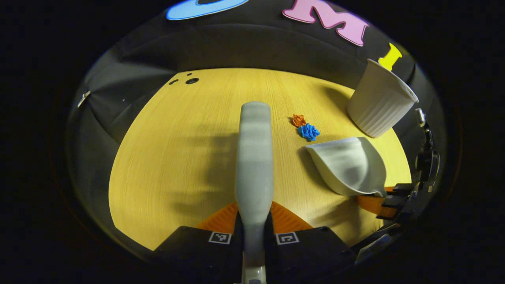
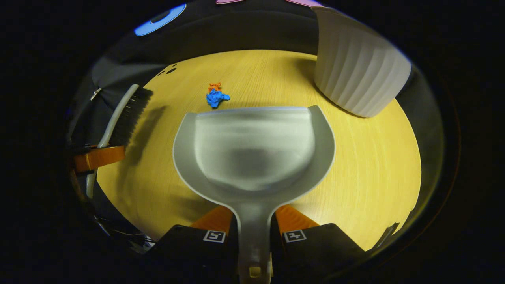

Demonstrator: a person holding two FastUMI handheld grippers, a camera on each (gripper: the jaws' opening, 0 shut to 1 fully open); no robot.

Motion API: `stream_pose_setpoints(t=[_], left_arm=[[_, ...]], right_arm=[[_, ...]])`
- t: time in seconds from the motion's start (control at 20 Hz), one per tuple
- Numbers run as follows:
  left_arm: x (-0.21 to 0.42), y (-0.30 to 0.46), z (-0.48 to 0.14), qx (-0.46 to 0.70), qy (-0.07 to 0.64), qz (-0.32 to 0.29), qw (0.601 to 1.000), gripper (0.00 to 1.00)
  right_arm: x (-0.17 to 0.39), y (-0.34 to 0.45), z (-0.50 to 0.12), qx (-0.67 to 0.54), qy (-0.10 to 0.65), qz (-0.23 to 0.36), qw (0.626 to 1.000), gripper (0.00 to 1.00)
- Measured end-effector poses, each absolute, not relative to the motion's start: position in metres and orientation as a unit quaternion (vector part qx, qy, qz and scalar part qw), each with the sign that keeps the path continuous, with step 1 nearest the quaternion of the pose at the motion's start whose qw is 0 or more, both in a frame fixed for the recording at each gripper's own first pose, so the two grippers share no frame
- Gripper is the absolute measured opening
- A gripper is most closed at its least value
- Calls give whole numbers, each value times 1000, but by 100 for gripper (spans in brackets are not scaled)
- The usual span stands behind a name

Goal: Pick up the small broom and dustpan from the desktop, sweep the trash into the dustpan with the broom, and then empty the trash into the garbage bin.

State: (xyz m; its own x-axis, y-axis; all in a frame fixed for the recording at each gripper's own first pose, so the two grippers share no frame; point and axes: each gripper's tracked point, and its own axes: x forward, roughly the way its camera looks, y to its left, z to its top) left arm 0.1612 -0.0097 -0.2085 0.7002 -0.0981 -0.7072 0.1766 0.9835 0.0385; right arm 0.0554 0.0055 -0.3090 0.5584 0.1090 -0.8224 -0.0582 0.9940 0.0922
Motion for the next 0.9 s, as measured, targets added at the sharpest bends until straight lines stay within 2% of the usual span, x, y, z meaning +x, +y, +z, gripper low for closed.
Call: stream_pose_setpoints(t=[0.1,0.25,0.3,0.6,0.7,0.8,0.9], left_arm=[[181,-8,-208,82,386,-83,915,27],[216,-17,-206,114,399,-105,904,27],[228,-19,-205,126,401,-112,900,27],[286,-42,-212,241,417,-158,862,27],[297,-54,-214,275,413,-179,849,27],[303,-67,-212,303,410,-196,838,27],[302,-76,-212,329,408,-215,824,27]], right_arm=[[49,-9,-305,7,465,60,883,42],[36,-25,-306,-34,466,89,880,42],[33,-30,-308,-47,468,94,878,38],[20,-33,-318,-50,486,106,866,41],[20,-33,-318,-47,490,109,864,33],[20,-36,-319,-50,491,114,862,41],[20,-38,-319,-55,492,118,861,37]])
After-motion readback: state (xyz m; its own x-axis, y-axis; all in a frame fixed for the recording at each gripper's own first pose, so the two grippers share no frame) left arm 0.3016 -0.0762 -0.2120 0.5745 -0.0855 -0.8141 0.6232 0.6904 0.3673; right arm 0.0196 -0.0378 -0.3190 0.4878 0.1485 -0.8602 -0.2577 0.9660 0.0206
